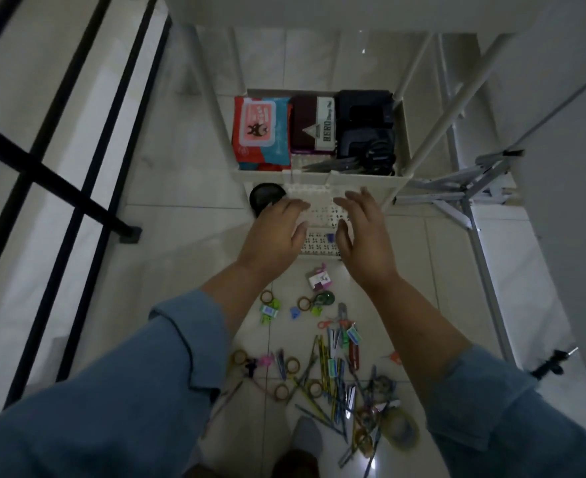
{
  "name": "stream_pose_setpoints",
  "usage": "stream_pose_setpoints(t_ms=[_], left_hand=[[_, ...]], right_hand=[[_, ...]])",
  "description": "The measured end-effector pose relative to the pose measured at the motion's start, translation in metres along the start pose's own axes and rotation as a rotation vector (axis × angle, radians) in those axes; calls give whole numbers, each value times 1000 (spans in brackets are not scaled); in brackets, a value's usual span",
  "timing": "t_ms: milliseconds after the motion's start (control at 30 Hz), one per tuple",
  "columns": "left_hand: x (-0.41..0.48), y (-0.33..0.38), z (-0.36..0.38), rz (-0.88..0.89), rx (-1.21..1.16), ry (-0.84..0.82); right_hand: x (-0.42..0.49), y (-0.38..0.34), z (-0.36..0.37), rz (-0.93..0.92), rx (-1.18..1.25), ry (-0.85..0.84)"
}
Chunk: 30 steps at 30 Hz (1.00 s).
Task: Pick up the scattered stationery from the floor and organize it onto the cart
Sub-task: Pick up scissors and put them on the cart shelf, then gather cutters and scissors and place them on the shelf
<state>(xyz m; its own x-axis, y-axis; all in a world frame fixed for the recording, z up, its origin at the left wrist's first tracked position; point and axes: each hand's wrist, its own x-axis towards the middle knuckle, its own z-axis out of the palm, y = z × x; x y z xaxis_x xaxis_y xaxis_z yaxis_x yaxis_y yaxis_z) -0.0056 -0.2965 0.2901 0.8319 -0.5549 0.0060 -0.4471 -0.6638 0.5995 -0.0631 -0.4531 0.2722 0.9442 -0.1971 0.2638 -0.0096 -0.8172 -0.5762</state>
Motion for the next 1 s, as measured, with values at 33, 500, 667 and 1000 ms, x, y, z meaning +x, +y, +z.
stream_pose_setpoints(t_ms=[33, 500, 667, 1000], left_hand=[[-15, -6, 2, -20, 1, -9], [-252, -103, 36, -402, -200, -247], [-313, -126, 54, -407, -145, -395], [-353, -142, 104, -489, -59, -491]], right_hand=[[-15, -5, 5, 17, 20, -17], [-230, -89, 95, 474, 202, -171], [-292, -108, 133, 643, 188, -188], [-370, -100, 164, 762, 202, -303]])
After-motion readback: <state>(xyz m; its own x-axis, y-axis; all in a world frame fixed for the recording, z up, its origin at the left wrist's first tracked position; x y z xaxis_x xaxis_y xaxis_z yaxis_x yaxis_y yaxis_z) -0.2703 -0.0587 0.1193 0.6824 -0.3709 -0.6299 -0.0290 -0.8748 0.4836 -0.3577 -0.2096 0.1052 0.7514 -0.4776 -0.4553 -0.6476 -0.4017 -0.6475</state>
